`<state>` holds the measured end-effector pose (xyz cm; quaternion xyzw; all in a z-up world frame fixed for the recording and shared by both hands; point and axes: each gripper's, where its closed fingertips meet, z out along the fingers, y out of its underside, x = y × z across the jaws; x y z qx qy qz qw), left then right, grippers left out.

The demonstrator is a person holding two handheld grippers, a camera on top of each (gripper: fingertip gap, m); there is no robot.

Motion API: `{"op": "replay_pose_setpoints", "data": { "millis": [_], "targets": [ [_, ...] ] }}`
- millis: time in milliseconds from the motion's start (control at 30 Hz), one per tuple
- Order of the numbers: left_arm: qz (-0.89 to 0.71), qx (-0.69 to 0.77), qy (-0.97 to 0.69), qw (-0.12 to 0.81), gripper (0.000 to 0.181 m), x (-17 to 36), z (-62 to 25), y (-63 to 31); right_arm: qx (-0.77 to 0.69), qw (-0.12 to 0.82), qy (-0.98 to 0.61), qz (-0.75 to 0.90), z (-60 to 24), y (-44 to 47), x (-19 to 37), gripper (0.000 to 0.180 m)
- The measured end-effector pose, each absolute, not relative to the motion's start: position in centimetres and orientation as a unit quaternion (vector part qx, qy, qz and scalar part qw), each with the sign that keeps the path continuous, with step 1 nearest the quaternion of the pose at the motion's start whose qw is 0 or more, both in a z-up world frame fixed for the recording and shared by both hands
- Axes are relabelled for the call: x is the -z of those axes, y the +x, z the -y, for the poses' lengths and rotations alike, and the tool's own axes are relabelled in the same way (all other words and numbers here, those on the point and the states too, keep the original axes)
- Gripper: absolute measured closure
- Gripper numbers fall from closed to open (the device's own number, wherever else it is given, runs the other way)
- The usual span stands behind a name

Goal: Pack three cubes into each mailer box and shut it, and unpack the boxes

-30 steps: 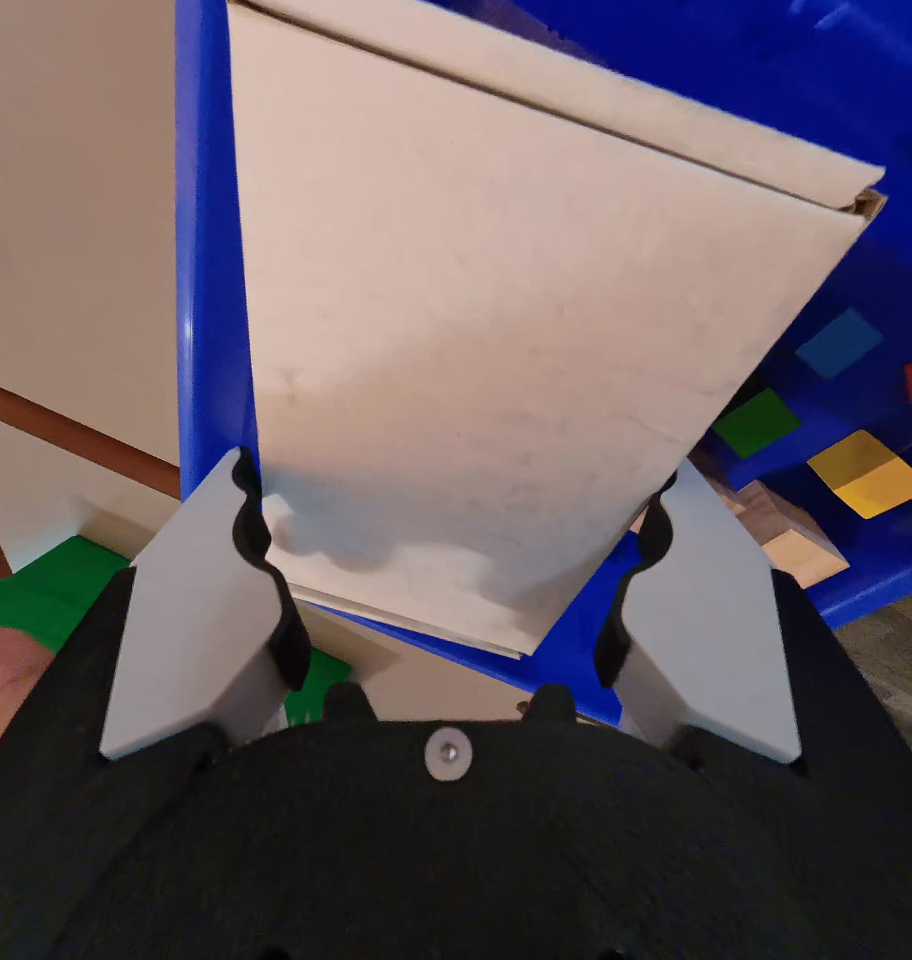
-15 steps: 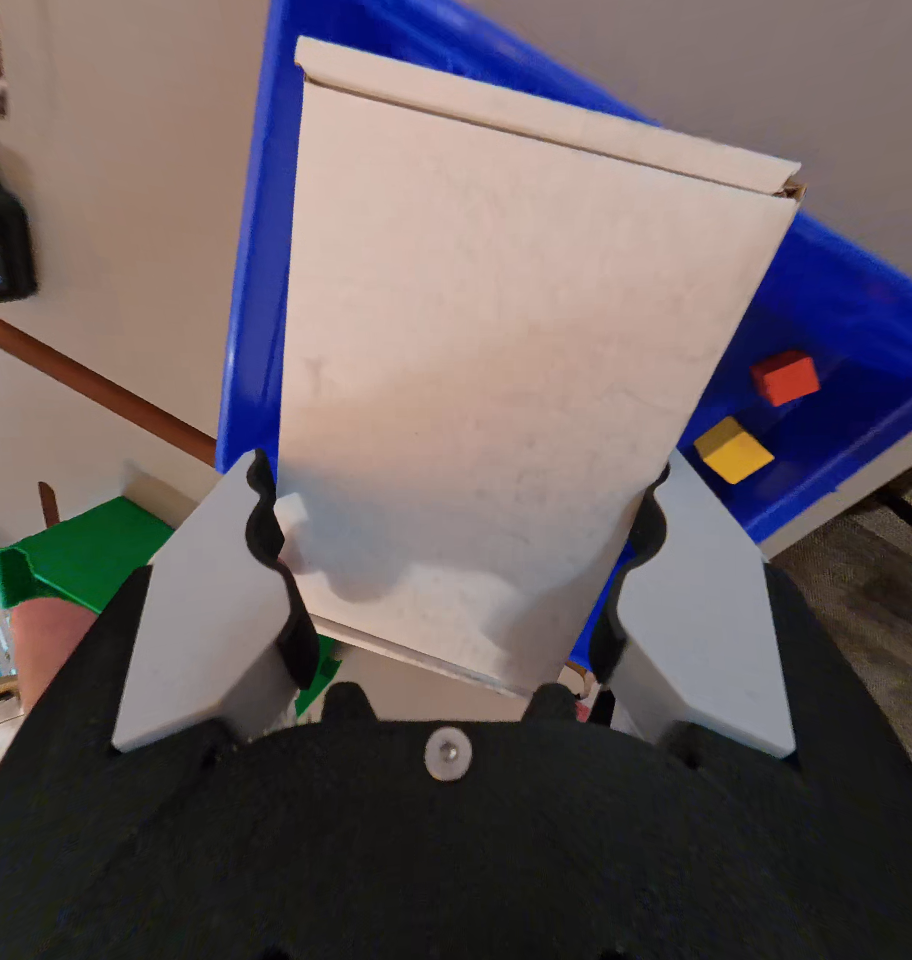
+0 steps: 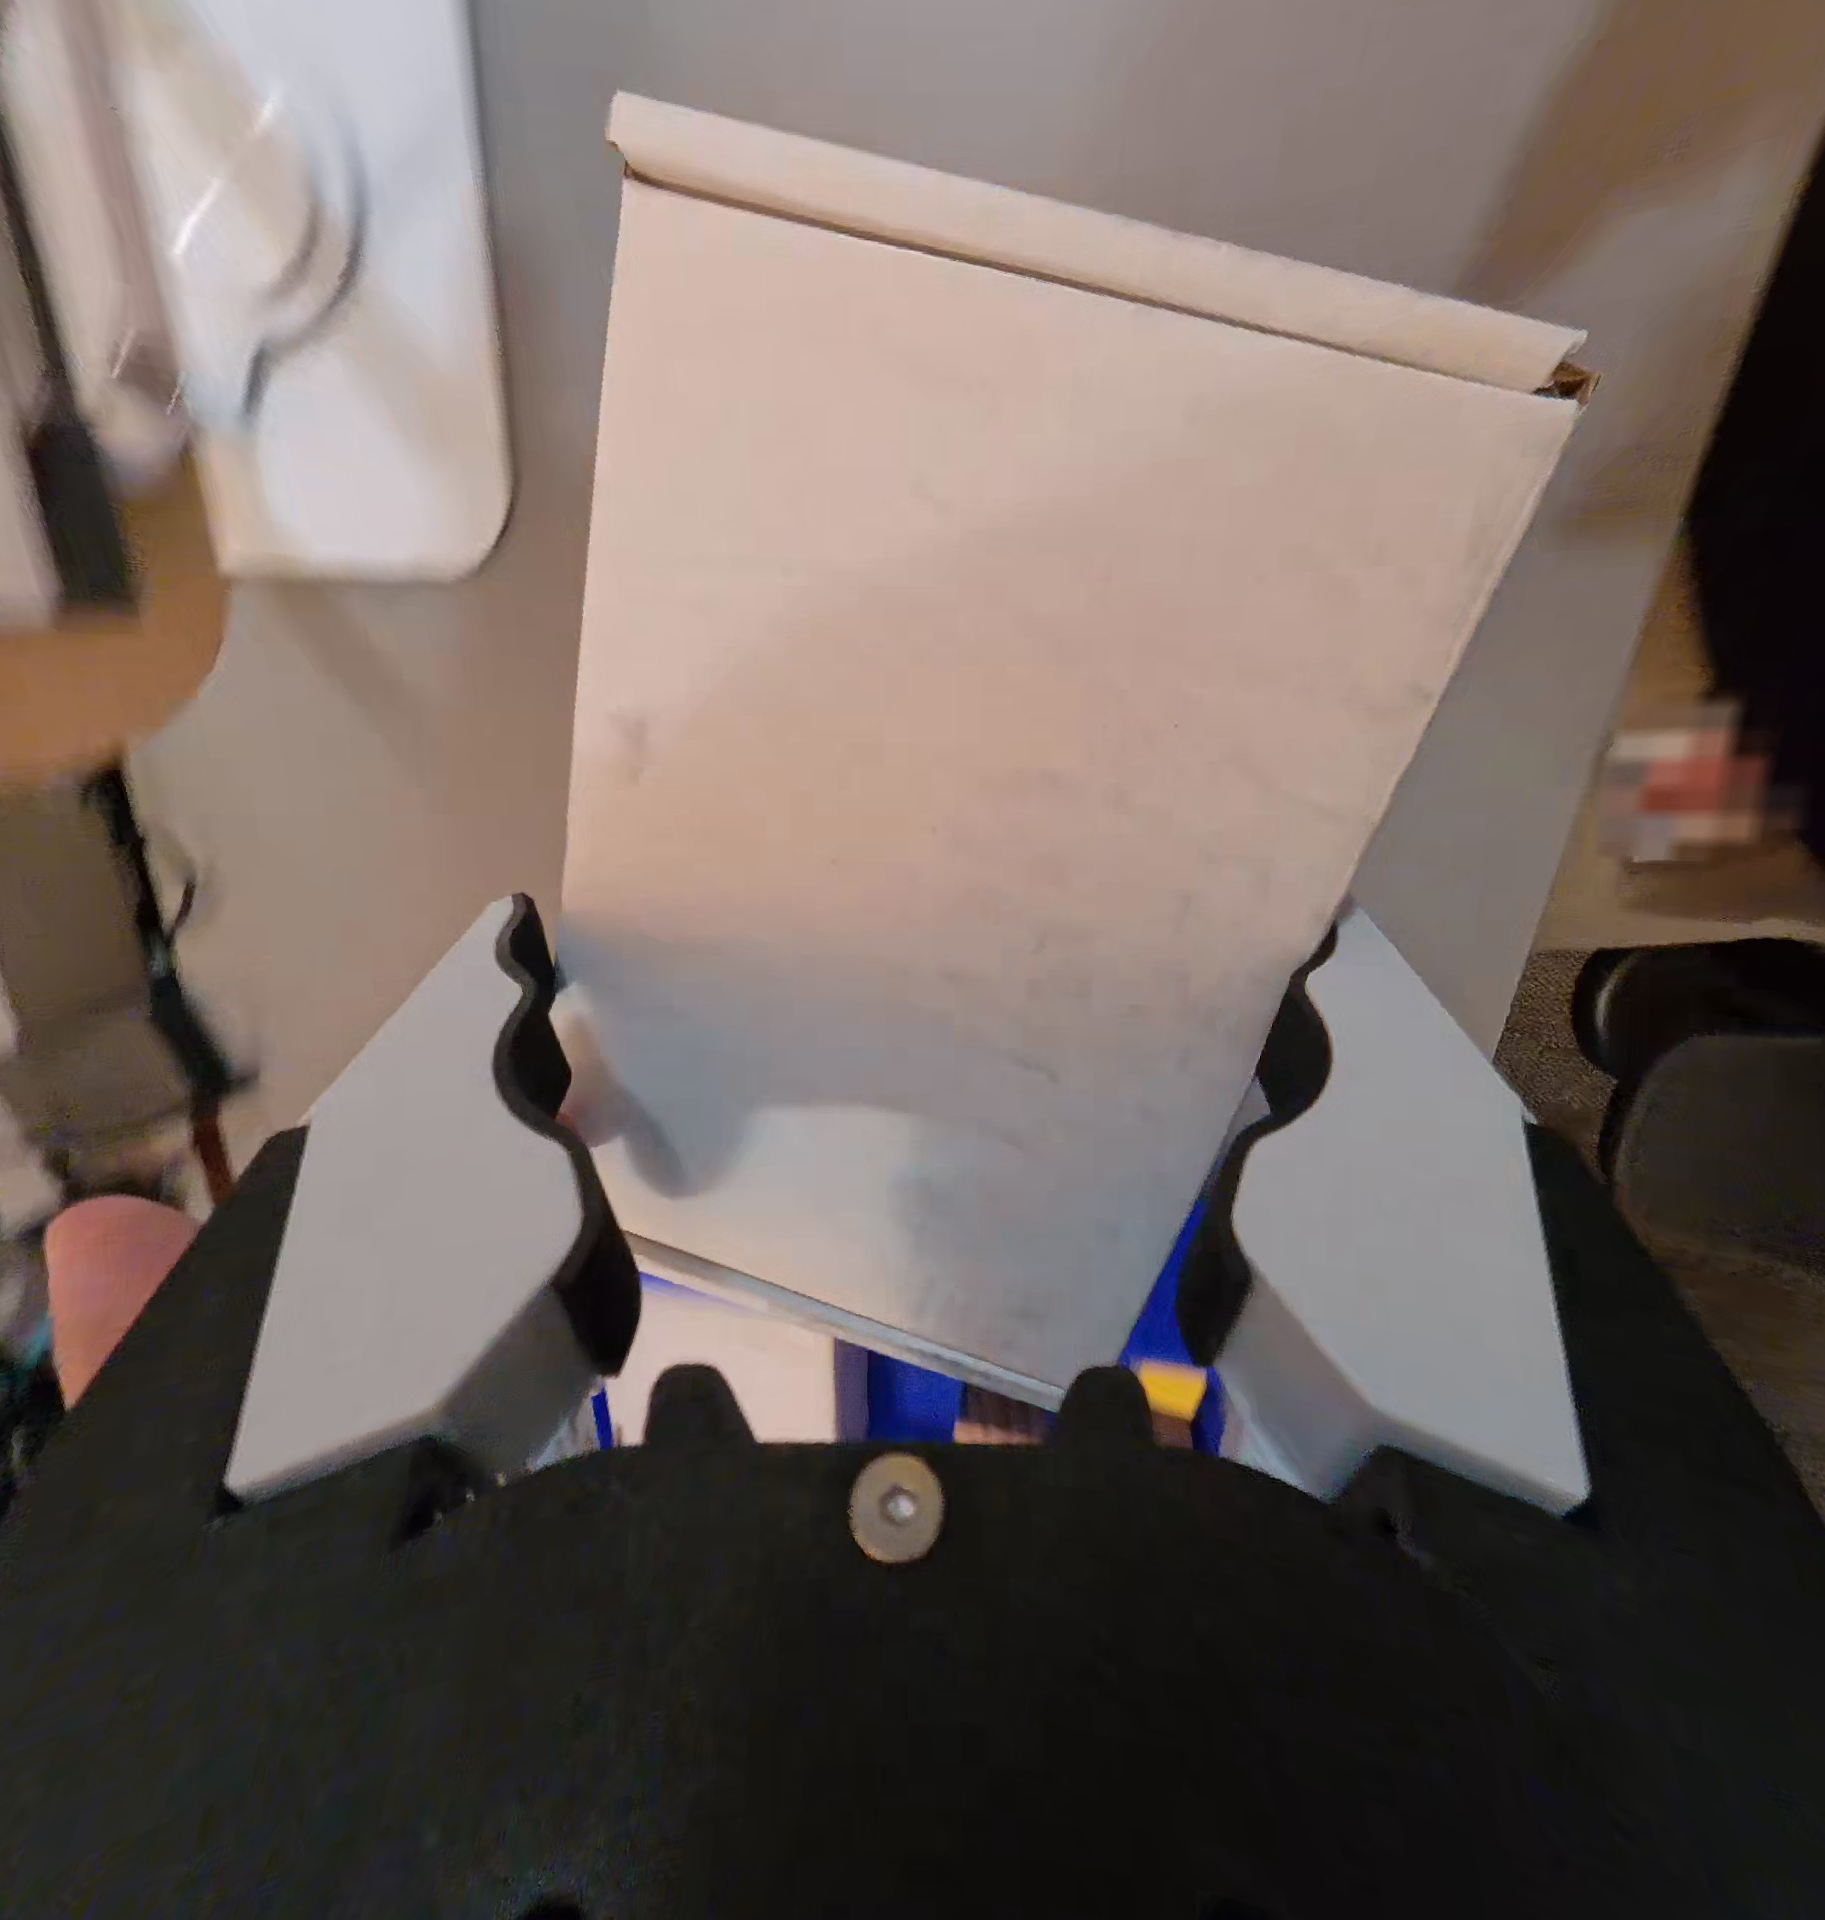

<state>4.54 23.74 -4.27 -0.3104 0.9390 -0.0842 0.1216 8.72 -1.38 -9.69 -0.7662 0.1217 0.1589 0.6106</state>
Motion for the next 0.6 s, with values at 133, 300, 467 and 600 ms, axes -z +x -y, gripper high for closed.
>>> {"op": "replay_pose_setpoints", "data": {
  "millis": [133, 300, 467, 600],
  "targets": [
    [-0.960, 0.134, -0.235, 0.079, 0.044, 8.0, -15.8, 7.5, 0.004, 0.613, -0.789, -0.044, 1.4, 10.0, 8.9, 0.107],
    [-0.964, 0.174, -0.200, 0.027, 0.045, 12.0, -10.0, 10.7, 0.186, 0.531, -0.822, 0.089, 0.2, 12.3, 11.0, 0.085],
    [-0.961, 0.201, -0.190, 0.008, 0.045, 14.3, -6.7, 12.2, 0.298, 0.487, -0.800, 0.186, -1.4, 12.7, 11.7, 0.071],
    [-0.961, 0.203, -0.189, 0.005, 0.046, 15.3, -5.7, 12.1, 0.385, 0.464, -0.769, 0.211, -0.9, 13.7, 11.2, 0.087]
  ]
}}
